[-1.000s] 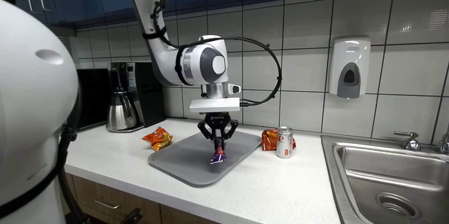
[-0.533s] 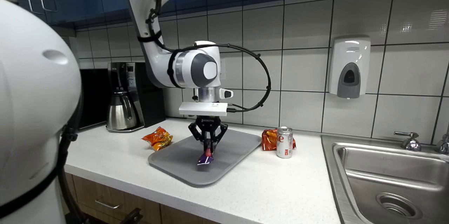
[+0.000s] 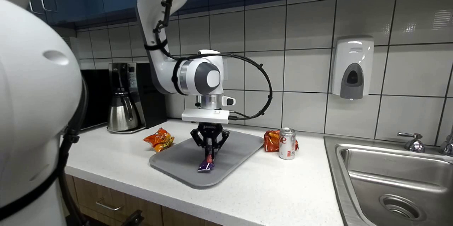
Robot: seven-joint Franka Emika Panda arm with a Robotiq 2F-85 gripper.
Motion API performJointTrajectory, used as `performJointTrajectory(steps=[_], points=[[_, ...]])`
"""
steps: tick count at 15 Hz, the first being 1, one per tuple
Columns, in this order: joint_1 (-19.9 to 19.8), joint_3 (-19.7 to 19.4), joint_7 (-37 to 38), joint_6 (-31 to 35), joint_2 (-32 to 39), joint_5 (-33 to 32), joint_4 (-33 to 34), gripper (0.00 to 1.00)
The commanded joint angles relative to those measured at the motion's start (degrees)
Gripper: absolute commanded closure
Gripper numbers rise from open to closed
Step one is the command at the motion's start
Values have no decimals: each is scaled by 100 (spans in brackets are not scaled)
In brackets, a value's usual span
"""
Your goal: Put the candy bar on the tray
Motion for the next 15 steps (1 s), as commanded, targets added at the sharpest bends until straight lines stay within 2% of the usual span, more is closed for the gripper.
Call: performJointTrajectory(steps=[1, 9, 13, 15], points=[[-79, 94, 77, -228, 92, 35, 205, 54], [-161, -104, -116, -701, -509, -289, -83, 1], [-266, -267, -308, -1078, -961, -372, -238, 0], [-303, -385, -306, -1009, -1219, -446, -402, 0]])
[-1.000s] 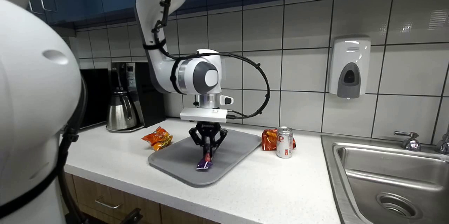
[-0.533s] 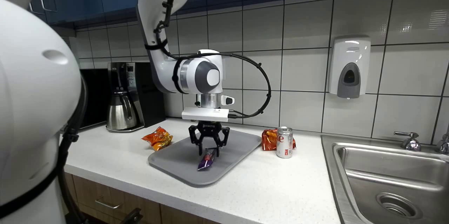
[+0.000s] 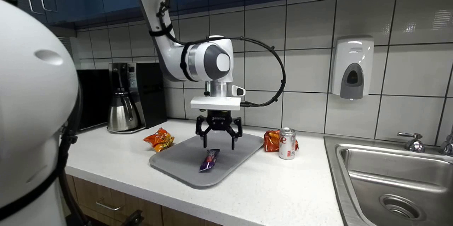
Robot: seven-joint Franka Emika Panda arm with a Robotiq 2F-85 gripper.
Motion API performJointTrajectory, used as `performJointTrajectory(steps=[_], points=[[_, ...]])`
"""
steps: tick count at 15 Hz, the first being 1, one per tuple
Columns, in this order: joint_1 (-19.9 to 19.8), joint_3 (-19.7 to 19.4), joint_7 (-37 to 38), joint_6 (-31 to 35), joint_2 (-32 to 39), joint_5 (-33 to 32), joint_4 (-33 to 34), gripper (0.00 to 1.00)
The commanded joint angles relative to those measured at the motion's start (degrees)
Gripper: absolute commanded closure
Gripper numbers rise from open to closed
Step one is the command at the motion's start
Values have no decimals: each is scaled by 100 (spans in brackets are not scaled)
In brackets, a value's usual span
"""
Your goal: Put the candy bar on the tray
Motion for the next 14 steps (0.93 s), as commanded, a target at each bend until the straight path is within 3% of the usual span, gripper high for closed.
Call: performJointTrajectory(steps=[1, 14], points=[[-145, -151, -158, -69, -713, -172, -427, 0], [-176, -861, -951, -302, -2609, -189, -1646, 0]])
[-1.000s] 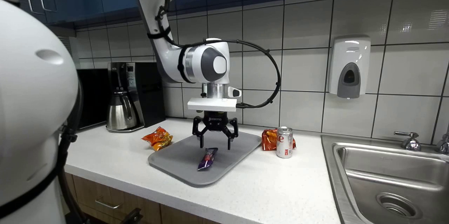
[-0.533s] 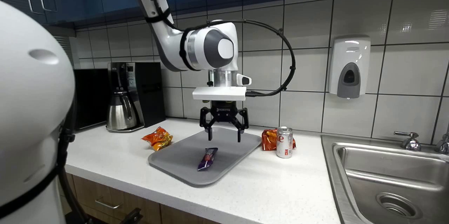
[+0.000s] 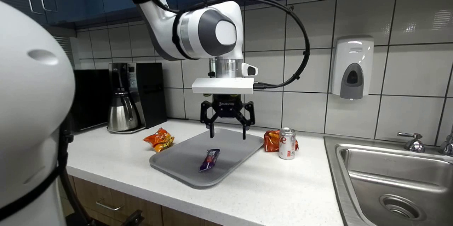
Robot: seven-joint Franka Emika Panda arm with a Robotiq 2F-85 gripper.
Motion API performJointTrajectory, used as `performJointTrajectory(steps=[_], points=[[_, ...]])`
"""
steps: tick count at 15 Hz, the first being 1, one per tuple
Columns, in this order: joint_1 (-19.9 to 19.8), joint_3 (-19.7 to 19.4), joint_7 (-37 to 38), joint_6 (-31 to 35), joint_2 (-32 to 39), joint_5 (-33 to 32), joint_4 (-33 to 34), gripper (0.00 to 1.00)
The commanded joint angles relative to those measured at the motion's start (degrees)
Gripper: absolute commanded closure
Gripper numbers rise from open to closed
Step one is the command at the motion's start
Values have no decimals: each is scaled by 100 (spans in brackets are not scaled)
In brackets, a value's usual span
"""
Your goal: Put the candy bar on the tray
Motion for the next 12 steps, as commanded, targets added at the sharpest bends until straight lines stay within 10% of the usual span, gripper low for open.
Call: performJointTrajectory(steps=[1, 12], points=[[-39, -194, -413, -279, -849, -114, -455, 0], [40, -345, -282, -309, -961, -205, -489, 0]])
